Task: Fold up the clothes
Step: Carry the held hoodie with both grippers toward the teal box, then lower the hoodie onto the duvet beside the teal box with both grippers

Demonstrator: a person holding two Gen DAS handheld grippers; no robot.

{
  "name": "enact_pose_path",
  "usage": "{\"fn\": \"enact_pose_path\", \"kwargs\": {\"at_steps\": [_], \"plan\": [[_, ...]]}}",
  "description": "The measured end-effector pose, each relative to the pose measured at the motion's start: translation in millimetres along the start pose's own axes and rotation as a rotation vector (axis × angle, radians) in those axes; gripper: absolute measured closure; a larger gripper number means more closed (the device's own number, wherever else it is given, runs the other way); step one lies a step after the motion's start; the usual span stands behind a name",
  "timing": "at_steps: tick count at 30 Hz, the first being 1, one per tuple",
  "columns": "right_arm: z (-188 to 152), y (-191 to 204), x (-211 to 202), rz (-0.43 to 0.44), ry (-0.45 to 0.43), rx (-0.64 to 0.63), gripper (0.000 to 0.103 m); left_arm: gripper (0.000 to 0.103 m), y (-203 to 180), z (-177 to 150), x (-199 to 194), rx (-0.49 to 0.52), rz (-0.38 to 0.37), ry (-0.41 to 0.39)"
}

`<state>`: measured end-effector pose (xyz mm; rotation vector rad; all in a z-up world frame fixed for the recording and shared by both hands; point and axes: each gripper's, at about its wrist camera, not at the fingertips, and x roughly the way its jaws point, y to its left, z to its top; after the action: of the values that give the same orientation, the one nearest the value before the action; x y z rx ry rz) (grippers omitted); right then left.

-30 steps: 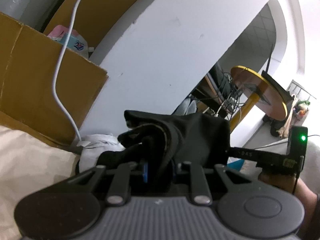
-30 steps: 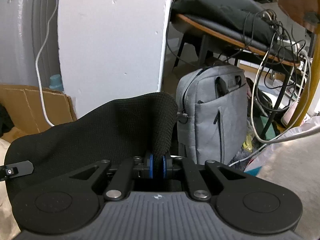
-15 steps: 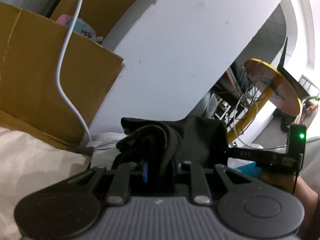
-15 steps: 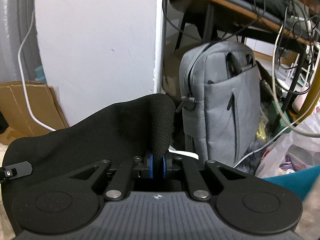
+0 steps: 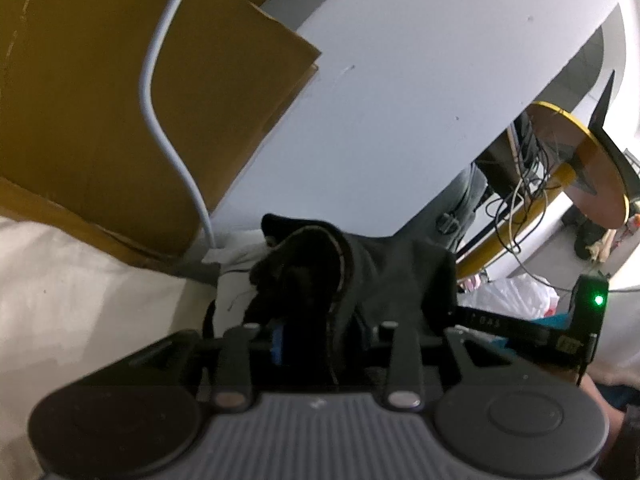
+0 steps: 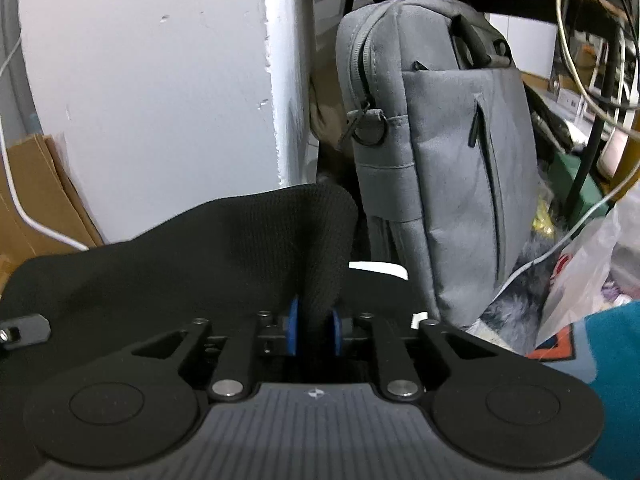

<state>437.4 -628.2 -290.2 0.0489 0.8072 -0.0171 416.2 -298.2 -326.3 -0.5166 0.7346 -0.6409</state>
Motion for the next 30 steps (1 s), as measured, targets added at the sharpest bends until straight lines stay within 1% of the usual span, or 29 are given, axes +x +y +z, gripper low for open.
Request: {"fn": "enact_pose_path", "kwargs": {"at_steps": [1,4,5,7,10,12,13,15,20,22,23,25,26,27,28,29,30], "plan": [[1,1,-5,-0.014,0.002,0.005,0.081,0.062,-1,1,-3,0.015,0.003,0.008],[4,2,-18,-0.033,-0.011,0.002,0.081,0.055,-6,4,-14,0.044,0.045,0.007],[6,2,-22,-0.040,-0.024,0.002,0.080,0.051,-10,6,-20,0.070,0.061,-0.011],[8,1,-33,-0.063,-0.058,0.004,0.076,0.049,-13,9,-28,0.103,0.081,-0.046],[8,2,-41,-0.059,-0.058,-0.007,0.075,0.049,-12,11,-40,0.067,0.098,-0.101],[7,5,-51,-0.039,-0.069,-0.009,0.074,0.049,-16,11,-45,0.077,0.099,-0.122],[7,7,-55,-0.031,-0.072,-0.012,0.074,0.051,-18,11,-46,0.085,0.097,-0.128],[4,12,-64,-0.012,-0.087,-0.021,0.074,0.053,-33,11,-50,0.153,0.089,-0.146],[2,21,-70,0.018,-0.085,-0.002,0.073,0.058,-56,22,-59,0.207,0.057,-0.142],[-1,21,-70,0.037,-0.088,0.024,0.072,0.062,-65,24,-59,0.230,0.044,-0.140],[-2,20,-69,0.044,-0.088,0.044,0.068,0.065,-68,24,-56,0.236,0.032,-0.133],[-8,17,-64,0.052,-0.067,0.107,0.066,0.068,-74,24,-49,0.255,0.018,-0.128],[-10,17,-63,0.055,-0.058,0.117,0.066,0.072,-78,22,-46,0.275,0.020,-0.134],[-12,17,-61,0.060,-0.048,0.124,0.066,0.073,-82,20,-41,0.307,0.033,-0.132],[-14,17,-59,0.065,-0.040,0.128,0.064,0.077,-81,19,-33,0.310,0.044,-0.114],[-16,18,-57,0.069,-0.033,0.127,0.061,0.080,-79,17,-26,0.313,0.054,-0.096],[-18,18,-55,0.073,-0.026,0.126,0.059,0.080,-76,17,-24,0.306,0.059,-0.092]]}}
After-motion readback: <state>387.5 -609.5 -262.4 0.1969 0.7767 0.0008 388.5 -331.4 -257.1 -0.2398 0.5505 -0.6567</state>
